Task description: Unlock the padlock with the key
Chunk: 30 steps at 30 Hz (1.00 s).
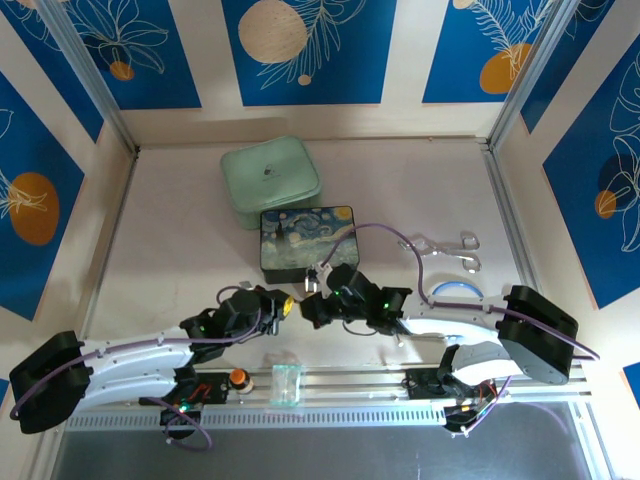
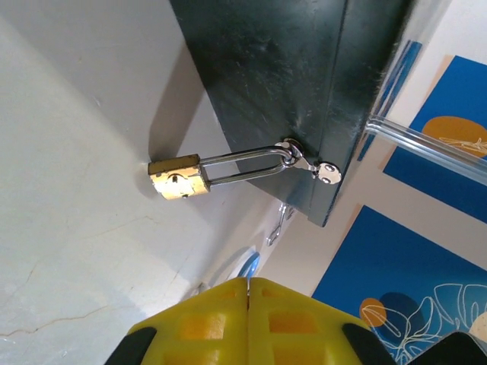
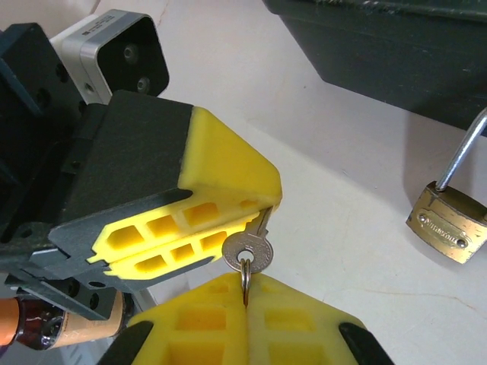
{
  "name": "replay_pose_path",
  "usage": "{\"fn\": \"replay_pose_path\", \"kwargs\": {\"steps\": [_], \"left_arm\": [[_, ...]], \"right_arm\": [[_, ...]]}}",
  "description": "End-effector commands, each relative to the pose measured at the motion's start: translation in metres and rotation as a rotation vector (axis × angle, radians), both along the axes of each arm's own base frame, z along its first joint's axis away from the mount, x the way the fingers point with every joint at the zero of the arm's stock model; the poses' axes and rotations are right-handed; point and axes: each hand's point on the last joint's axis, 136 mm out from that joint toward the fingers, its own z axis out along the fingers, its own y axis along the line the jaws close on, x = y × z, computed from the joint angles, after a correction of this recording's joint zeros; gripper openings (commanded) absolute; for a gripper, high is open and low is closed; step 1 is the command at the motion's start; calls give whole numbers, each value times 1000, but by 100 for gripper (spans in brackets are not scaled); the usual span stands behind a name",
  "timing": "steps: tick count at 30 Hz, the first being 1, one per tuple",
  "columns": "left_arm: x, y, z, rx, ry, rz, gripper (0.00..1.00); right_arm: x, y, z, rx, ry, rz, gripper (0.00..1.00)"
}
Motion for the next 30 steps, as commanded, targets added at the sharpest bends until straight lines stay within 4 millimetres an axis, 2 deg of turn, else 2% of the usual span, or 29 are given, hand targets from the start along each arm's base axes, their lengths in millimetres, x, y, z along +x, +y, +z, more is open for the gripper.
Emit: {"fn": "replay_pose_path", "kwargs": {"steps": [1,4,5,7,11,14,16,19,25,27,30], "left_arm": [[8,5,13,78,-86,-8,0],[16,8,26,132,-189,-17,0],[18,8,30,156,-227,-21,0],[25,8,40,178,-305,-17,0],[35,6,64,153,-465,11,0],[39,6,88,154,-593,22,0],[40,6,107,145,-688,28,0],[39,6,124,119,-772,36,0],[37,5,140,58,-835,53,0],[37,8,141,58,-842,66,0],[37,10,141,70,-842,66,0]], "right_arm": [[3,-4,7,54,18,-21,30],[10,-10,19,136,58,-94,79],[11,-11,27,176,67,-108,88],[11,-9,42,246,88,-108,92],[15,-4,71,422,137,-97,91],[22,-4,90,561,171,-96,86],[26,-1,99,586,165,-87,83],[31,6,105,605,167,-73,77],[39,16,120,707,207,-11,51],[38,17,121,719,198,-6,47],[39,13,123,743,182,-25,46]]}}
